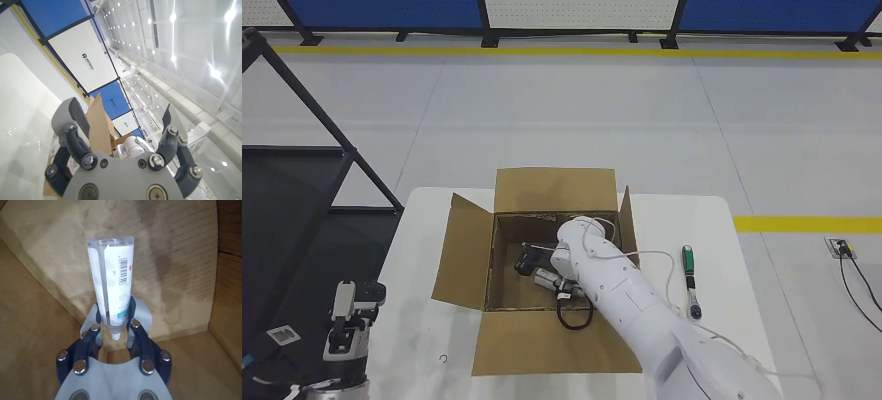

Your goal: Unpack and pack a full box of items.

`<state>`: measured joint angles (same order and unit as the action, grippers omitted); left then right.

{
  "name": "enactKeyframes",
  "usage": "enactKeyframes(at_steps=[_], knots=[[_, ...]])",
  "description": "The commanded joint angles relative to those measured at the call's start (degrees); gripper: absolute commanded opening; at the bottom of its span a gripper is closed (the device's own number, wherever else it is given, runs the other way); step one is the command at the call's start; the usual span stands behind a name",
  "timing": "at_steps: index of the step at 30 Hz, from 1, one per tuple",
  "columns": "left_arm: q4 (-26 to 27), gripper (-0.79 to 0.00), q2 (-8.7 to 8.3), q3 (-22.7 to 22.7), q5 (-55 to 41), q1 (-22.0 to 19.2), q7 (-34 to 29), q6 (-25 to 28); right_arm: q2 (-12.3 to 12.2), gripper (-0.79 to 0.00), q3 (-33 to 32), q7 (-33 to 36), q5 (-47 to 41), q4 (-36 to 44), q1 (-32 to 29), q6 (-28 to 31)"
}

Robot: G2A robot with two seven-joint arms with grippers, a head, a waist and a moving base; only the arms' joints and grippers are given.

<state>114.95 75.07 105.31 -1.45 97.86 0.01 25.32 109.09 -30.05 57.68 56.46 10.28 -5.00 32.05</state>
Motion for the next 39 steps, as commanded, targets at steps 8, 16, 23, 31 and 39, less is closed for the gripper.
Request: enactKeyframes(at_steps=[8, 16, 23, 31, 39], knots=[[0.4, 0.000, 0.10, -0.4, 0.3, -0.1, -0.8, 0.3, -1.2, -0.785, -1.0, -4.8, -0.1, 0.7, 2.0, 1.0], [0.7, 0.000, 0.11, -1.1, 0.8, -0.9, -2.1, -0.1, -3.1, -0.785, -1.7, -8.3, 1.7, 5.8, 2.2, 0.0], [0.8, 0.000, 0.12, -1.5, 1.0, -1.3, -3.0, -0.2, -6.9, -0.785, -4.2, -4.1, 3.6, 19.3, -0.7, -5.5], [0.5, 0.000, 0.15, -1.5, 0.6, -1.3, -3.3, 0.1, -16.1, -0.785, -15.0, 11.5, 13.5, 60.0, -17.3, -13.5], [-0.2, 0.000, 0.19, -2.0, 0.3, -1.5, -3.8, 0.4, -21.3, -0.785, -27.8, 17.4, 22.3, 95.7, -38.0, -17.2]])
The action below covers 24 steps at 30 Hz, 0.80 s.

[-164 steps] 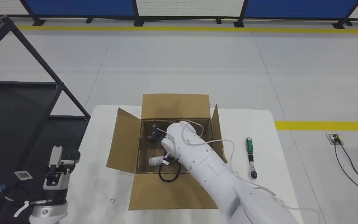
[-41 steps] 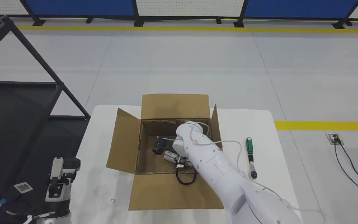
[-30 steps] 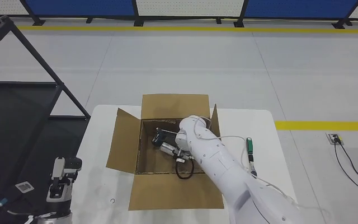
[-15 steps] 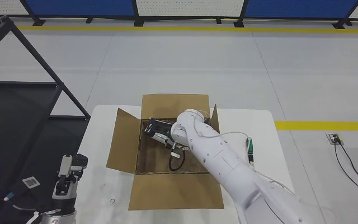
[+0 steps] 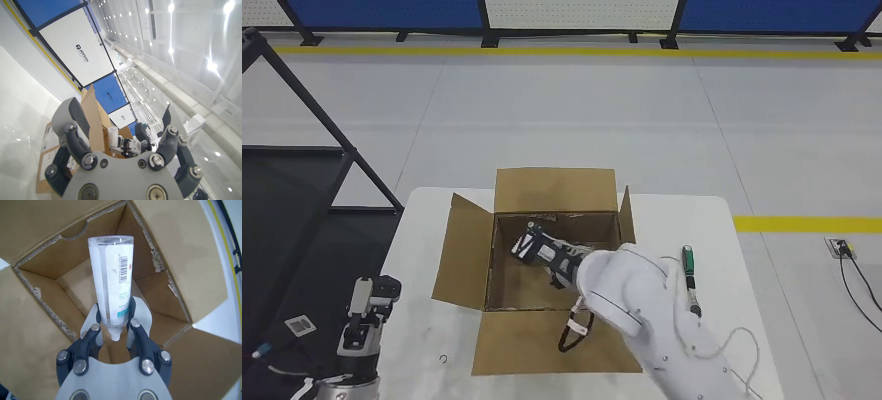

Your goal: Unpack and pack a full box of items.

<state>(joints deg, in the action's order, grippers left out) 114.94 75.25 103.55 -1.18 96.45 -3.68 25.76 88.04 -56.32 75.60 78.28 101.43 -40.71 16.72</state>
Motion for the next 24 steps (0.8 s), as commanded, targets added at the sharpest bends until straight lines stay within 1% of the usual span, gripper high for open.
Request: enactKeyframes(at_steps=[1, 6, 9, 12, 15, 17, 19, 21, 24], knots=[[-0.3, 0.000, 0.01, -0.4, 0.1, -0.2, -0.3, 0.0, -0.4, -0.785, -2.7, -0.8, 0.4, 6.8, -3.7, -3.1], [-0.8, 0.000, 0.00, -1.3, 0.5, -0.9, -1.2, -0.1, -1.2, -0.785, -9.8, -0.9, -0.3, 16.6, -9.1, -9.0], [-0.9, 0.000, -0.02, -1.9, 0.9, -1.5, -1.8, -0.4, -1.6, -0.785, -14.9, -0.5, -2.3, 22.1, -12.5, -11.4], [-1.0, 0.000, -0.02, -2.7, 1.3, -2.0, -2.3, -0.8, -2.0, -0.785, -21.1, -2.1, -6.4, 27.2, -16.5, -13.9], [-1.1, 0.000, -0.03, -3.3, 1.8, -2.5, -2.6, -1.2, -2.5, -0.785, -27.9, -4.5, -12.7, 31.5, -21.7, -13.7], [-1.2, 0.000, -0.04, -3.7, 2.2, -2.9, -2.8, -1.7, -2.8, -0.785, -32.0, -5.7, -16.5, 33.2, -24.9, -13.3], [-1.2, 0.000, -0.05, -4.0, 2.6, -3.3, -3.0, -2.0, -3.1, -0.785, -35.9, -6.7, -19.2, 33.2, -26.9, -12.6], [-1.2, 0.000, -0.06, -4.3, 2.9, -3.6, -3.1, -2.4, -3.4, -0.785, -39.2, -6.1, -21.0, 33.2, -28.7, -13.2], [-1.2, 0.000, -0.07, -4.7, 3.4, -4.0, -3.2, -2.7, -3.8, -0.785, -42.6, -4.2, -21.0, 32.4, -30.3, -15.0]])
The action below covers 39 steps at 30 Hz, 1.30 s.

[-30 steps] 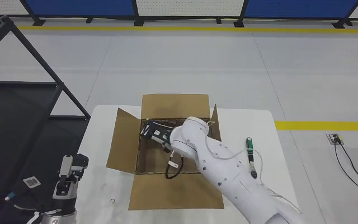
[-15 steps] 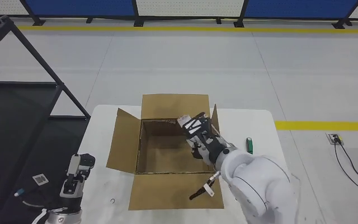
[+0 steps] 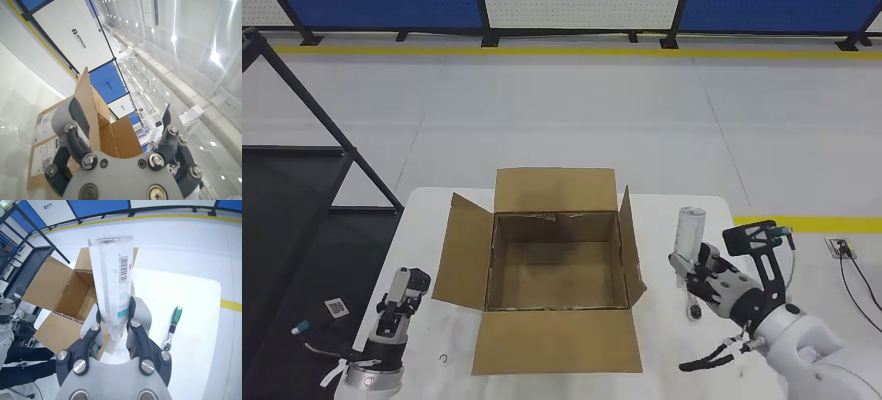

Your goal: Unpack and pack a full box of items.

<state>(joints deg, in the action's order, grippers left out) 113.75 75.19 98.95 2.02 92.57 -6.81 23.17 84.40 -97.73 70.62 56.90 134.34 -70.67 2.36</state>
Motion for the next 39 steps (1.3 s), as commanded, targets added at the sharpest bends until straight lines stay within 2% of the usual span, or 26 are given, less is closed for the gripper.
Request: enactKeyframes(at_steps=[1, 6, 13, 23, 26, 39], knots=[[0.0, 0.000, -0.01, -0.2, 0.2, -0.2, 0.0, -0.2, -0.4, -0.785, -1.6, 1.4, 0.9, -1.6, -0.7, -0.6], [0.4, 0.000, -0.04, -0.6, 1.1, -0.8, 0.0, -1.1, -1.3, -0.785, -5.0, 3.7, 0.5, -10.8, 0.1, 0.2], [0.9, 0.000, -0.08, -1.4, 2.8, -1.6, 0.0, -2.6, -2.9, -0.785, -6.9, 8.3, 0.9, -28.4, 7.8, 0.9], [0.8, 0.000, -0.08, -2.3, 3.7, -1.9, 0.6, -3.5, -5.2, -0.785, -7.5, 10.7, 3.0, -46.5, 16.1, 5.9], [0.7, 0.000, -0.08, -2.6, 3.8, -1.9, 0.8, -3.5, -5.9, -0.785, -7.4, 11.0, 3.6, -49.7, 17.4, 7.4], [0.8, 0.000, -0.09, -3.4, 4.4, -2.0, 1.2, -3.6, -7.4, -0.785, -3.7, 10.3, 6.8, -56.4, 19.8, 4.6]])
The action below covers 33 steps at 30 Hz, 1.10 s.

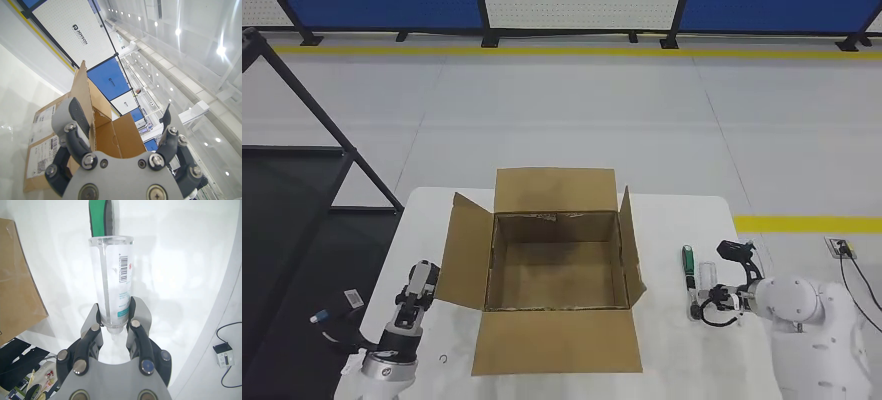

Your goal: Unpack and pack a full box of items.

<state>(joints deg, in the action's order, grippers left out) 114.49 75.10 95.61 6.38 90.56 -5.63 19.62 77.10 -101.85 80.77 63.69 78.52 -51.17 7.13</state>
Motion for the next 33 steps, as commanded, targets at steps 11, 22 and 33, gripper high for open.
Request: enactKeyframes(at_steps=[11, 22, 33], knots=[[0.6, 0.000, -0.05, 0.1, 0.4, 0.8, 0.4, 0.2, -1.2, -0.446, 2.3, 0.3, -0.6, -4.2, 2.4, -0.8], [0.7, 0.000, -0.10, 0.6, -0.2, 1.5, 0.9, 0.7, -2.3, -0.394, 4.2, -0.2, -1.3, -4.9, 2.9, -1.8], [0.8, 0.000, -0.13, 0.7, -0.5, 1.5, 1.1, 1.2, -3.2, -0.142, 4.2, -1.5, -3.2, 0.1, 0.9, -4.1]])
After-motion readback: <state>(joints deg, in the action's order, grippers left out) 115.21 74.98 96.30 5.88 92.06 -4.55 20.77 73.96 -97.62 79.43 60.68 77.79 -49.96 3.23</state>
